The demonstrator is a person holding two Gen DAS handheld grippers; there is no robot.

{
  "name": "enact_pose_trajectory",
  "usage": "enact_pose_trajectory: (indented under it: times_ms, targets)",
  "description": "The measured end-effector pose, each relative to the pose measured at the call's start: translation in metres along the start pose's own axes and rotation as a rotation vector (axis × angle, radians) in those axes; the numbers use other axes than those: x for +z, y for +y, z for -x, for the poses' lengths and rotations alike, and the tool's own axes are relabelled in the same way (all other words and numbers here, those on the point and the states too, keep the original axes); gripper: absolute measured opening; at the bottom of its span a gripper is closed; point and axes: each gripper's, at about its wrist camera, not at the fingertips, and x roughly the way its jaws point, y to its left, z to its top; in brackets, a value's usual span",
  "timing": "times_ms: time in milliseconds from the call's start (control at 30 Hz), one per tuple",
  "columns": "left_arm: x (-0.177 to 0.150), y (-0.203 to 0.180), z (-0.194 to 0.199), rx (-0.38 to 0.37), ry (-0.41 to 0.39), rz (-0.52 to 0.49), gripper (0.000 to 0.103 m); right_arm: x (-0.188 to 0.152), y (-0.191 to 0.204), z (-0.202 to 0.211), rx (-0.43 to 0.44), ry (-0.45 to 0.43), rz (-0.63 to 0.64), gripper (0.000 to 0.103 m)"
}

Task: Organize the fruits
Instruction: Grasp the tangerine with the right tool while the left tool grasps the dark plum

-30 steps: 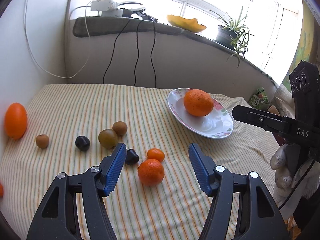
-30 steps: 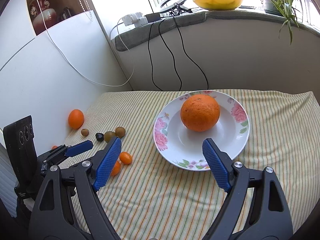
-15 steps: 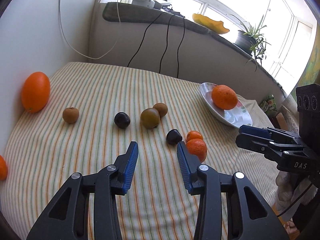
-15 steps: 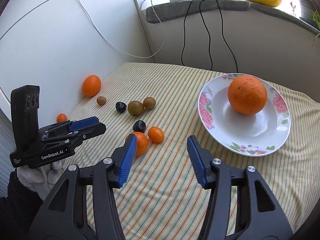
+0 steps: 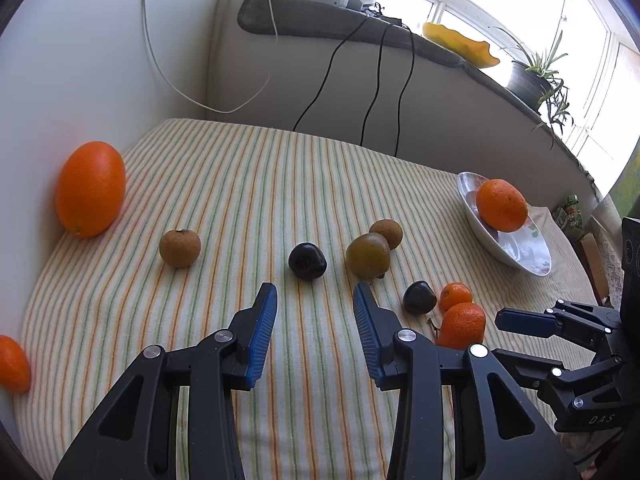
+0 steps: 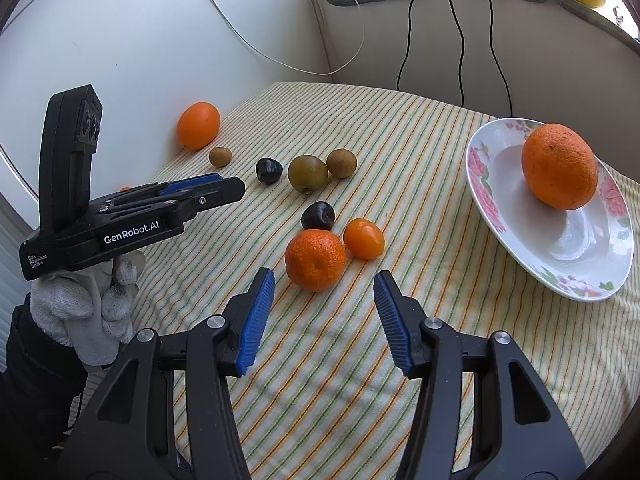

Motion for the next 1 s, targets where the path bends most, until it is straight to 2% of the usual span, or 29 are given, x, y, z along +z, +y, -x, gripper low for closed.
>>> enact_pose_trajectory:
  times_ms: [767,1000]
  targets:
    - [0.017,-0.004,-0.037,0.045,0.077,-0.095,0.028,0.009,0.002,-0.036,0.013,0.052,-0.04,0.055]
    - [0.018,-0.003,-0.039,0.043,0.079,-0.089,0.023,0.012,0.003,-0.038,0.007,0.056,-0.036,0.043]
